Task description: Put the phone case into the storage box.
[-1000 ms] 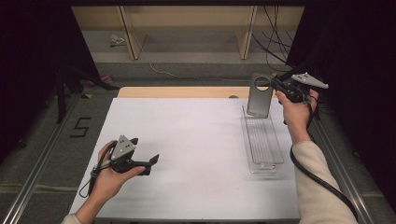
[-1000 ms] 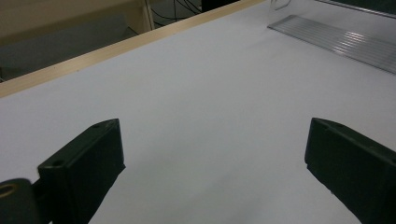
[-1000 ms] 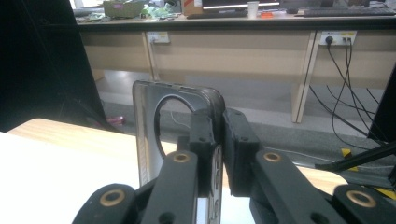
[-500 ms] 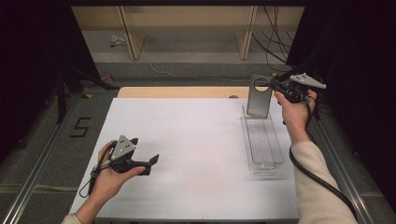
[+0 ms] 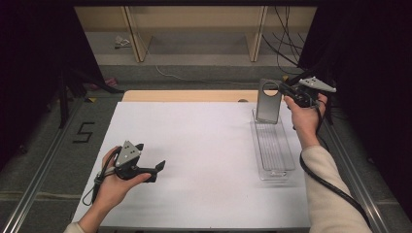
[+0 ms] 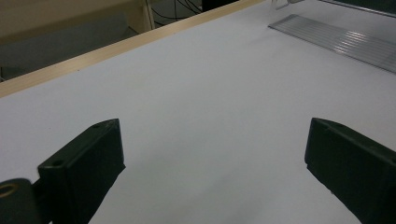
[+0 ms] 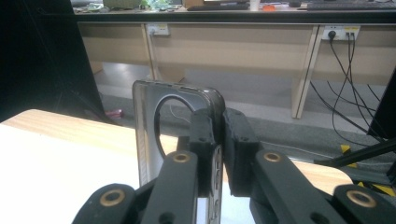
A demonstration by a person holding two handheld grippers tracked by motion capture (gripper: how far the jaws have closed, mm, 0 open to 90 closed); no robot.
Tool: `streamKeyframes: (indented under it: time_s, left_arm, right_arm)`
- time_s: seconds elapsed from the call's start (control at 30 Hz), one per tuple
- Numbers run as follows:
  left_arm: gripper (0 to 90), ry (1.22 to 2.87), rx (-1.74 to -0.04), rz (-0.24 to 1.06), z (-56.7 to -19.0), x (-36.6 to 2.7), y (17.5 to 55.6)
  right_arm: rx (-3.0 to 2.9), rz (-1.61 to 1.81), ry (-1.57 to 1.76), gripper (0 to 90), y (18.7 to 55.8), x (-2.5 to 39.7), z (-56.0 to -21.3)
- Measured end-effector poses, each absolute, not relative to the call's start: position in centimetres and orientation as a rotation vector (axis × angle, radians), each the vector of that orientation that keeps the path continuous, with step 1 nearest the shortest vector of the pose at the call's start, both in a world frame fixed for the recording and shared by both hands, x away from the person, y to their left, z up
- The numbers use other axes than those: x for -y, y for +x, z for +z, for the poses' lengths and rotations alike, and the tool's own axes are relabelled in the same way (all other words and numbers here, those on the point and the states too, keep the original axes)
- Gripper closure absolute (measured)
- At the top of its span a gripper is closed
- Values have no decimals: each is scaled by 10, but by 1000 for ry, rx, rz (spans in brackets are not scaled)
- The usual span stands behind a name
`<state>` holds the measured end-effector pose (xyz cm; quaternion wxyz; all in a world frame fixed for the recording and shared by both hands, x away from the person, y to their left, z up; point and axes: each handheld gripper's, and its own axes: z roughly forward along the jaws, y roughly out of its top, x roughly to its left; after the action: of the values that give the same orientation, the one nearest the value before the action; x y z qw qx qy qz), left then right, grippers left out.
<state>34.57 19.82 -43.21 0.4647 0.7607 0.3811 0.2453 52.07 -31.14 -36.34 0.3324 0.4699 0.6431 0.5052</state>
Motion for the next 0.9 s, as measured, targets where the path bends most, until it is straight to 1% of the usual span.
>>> streamKeyframes:
  time_s: [0.9]
  left_arm:
    - [40, 1868, -936, 601, -432, -198, 346]
  right_arm:
    - [-1704, 1303, 1234, 834, 525, 312, -373]
